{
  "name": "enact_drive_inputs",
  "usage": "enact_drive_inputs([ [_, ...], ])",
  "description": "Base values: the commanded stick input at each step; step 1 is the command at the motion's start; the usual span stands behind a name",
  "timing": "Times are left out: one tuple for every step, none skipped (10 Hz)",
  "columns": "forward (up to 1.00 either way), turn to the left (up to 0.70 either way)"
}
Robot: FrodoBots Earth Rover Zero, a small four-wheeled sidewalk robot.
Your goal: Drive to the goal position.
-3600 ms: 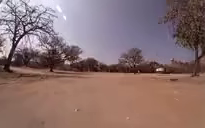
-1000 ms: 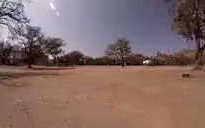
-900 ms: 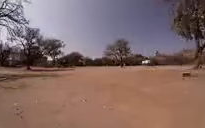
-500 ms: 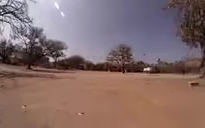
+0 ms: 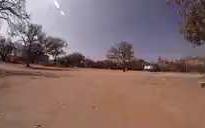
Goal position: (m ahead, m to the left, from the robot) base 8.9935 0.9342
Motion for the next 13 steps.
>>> enact_drive_inputs([
  [1.00,0.00],
  [1.00,0.00],
  [1.00,0.00],
  [1.00,0.00],
  [1.00,0.00],
  [1.00,0.00],
  [1.00,0.00],
  [1.00,0.00],
  [1.00,0.00],
  [1.00,0.00],
  [1.00,0.00],
  [1.00,0.00],
  [1.00,0.00],
])
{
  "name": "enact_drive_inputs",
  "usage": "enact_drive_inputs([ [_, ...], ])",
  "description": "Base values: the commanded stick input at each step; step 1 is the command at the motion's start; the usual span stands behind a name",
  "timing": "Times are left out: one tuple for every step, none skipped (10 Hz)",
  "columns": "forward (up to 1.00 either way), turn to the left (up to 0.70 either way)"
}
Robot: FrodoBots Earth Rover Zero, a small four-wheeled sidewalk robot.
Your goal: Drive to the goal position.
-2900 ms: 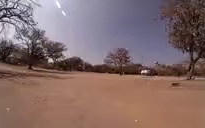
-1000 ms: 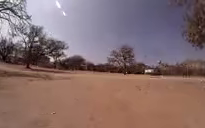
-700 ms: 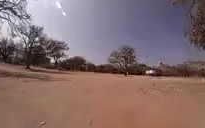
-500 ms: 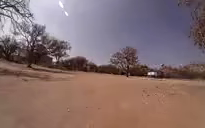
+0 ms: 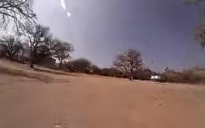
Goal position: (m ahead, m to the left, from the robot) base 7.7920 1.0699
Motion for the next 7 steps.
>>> enact_drive_inputs([
  [1.00,0.00],
  [1.00,0.00],
  [1.00,0.00],
  [1.00,0.00],
  [1.00,0.00],
  [1.00,0.00],
  [1.00,0.00],
])
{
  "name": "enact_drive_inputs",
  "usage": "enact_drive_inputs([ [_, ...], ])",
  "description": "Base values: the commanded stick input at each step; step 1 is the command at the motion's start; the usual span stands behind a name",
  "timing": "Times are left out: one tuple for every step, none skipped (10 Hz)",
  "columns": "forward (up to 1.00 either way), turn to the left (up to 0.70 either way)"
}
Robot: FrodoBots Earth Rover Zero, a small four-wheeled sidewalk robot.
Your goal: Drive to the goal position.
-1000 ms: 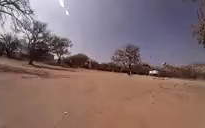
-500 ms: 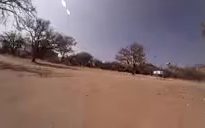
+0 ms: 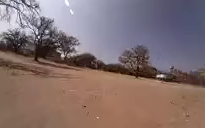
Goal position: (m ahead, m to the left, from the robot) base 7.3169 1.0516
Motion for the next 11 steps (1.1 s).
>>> enact_drive_inputs([
  [1.00,0.00],
  [1.00,0.00],
  [1.00,0.00],
  [1.00,0.00],
  [1.00,0.00],
  [1.00,0.00],
  [1.00,-0.01],
  [1.00,-0.37],
  [1.00,-0.40],
  [1.00,-0.40],
  [1.00,-0.40],
])
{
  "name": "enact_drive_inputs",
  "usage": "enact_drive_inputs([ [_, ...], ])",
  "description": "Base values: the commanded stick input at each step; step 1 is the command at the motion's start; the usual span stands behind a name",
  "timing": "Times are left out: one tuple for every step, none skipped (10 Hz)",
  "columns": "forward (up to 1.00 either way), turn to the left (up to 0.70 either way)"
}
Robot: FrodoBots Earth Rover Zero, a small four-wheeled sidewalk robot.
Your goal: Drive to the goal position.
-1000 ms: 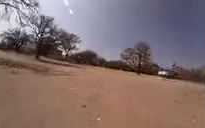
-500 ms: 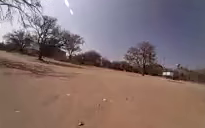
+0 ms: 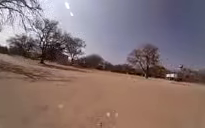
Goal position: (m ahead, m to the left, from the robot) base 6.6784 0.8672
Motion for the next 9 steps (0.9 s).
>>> enact_drive_inputs([
  [1.00,-0.40],
  [1.00,-0.40],
  [1.00,-0.40],
  [1.00,-0.40],
  [1.00,-0.22],
  [1.00,-0.02],
  [1.00,0.00],
  [1.00,0.00],
  [1.00,0.00],
])
